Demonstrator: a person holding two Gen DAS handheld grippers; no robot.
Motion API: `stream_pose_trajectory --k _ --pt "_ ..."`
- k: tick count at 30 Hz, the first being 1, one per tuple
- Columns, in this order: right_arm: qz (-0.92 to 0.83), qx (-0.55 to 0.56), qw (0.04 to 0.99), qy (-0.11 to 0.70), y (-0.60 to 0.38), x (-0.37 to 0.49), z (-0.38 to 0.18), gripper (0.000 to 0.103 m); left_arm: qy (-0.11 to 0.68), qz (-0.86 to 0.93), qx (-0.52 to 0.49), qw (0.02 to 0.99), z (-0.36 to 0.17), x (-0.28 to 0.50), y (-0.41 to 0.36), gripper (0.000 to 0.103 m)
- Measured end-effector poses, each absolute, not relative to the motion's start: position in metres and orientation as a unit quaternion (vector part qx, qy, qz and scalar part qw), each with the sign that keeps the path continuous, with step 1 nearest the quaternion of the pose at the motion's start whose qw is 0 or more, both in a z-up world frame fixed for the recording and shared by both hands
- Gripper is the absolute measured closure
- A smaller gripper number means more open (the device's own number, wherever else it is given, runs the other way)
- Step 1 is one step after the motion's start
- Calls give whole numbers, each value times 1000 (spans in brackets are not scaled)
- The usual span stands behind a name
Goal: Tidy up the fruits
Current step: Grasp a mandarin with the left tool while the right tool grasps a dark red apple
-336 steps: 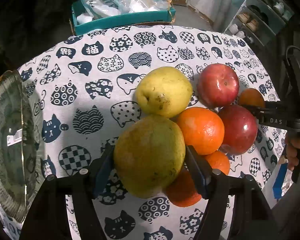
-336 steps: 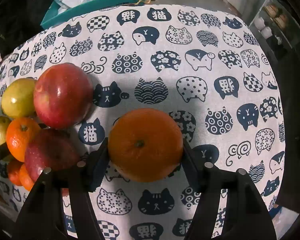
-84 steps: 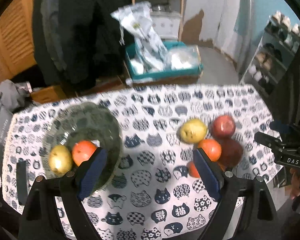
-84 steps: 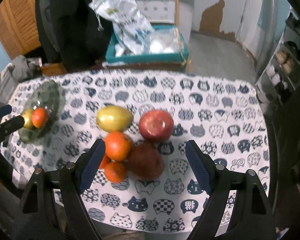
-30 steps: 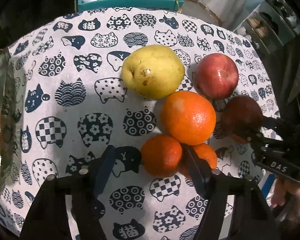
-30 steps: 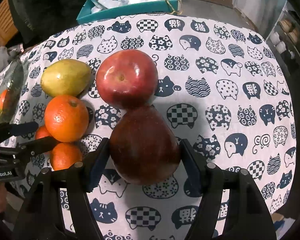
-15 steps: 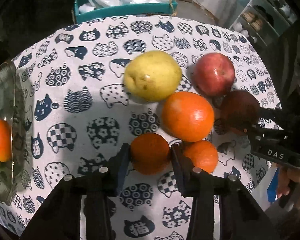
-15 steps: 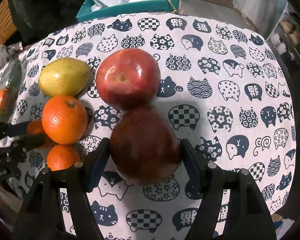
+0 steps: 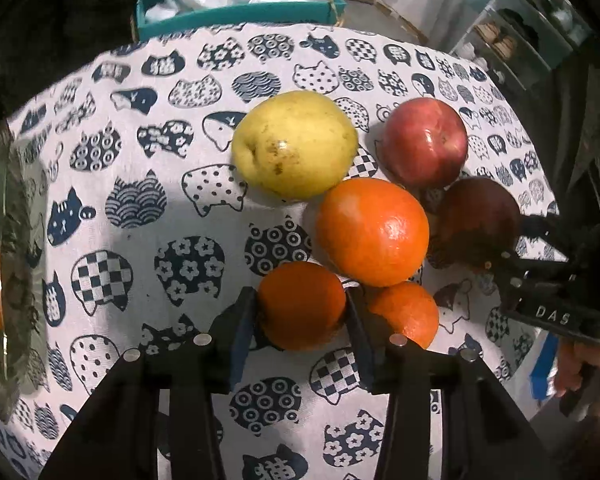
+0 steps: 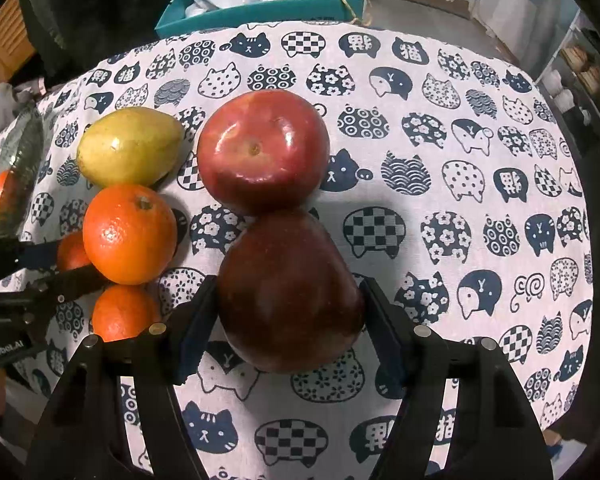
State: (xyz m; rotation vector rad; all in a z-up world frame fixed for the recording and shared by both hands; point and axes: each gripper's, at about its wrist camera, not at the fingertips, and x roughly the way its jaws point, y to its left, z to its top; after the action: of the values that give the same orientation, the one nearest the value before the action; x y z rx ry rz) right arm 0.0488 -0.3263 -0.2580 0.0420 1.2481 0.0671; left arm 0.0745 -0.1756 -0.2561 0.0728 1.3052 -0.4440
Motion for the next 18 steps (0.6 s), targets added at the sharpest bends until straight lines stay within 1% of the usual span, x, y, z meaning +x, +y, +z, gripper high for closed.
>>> stream_pose_trajectory --k 4,12,18 --pt "31 22 821 570 -329 45 -247 32 591 -199 55 780 -250 71 -178 59" --pt "29 16 845 534 -325 43 -215 32 561 -184 25 807 -218 78 -155 60" --pt "34 16 861 507 -317 41 -188 32 529 -173 23 830 -188 75 -139 60"
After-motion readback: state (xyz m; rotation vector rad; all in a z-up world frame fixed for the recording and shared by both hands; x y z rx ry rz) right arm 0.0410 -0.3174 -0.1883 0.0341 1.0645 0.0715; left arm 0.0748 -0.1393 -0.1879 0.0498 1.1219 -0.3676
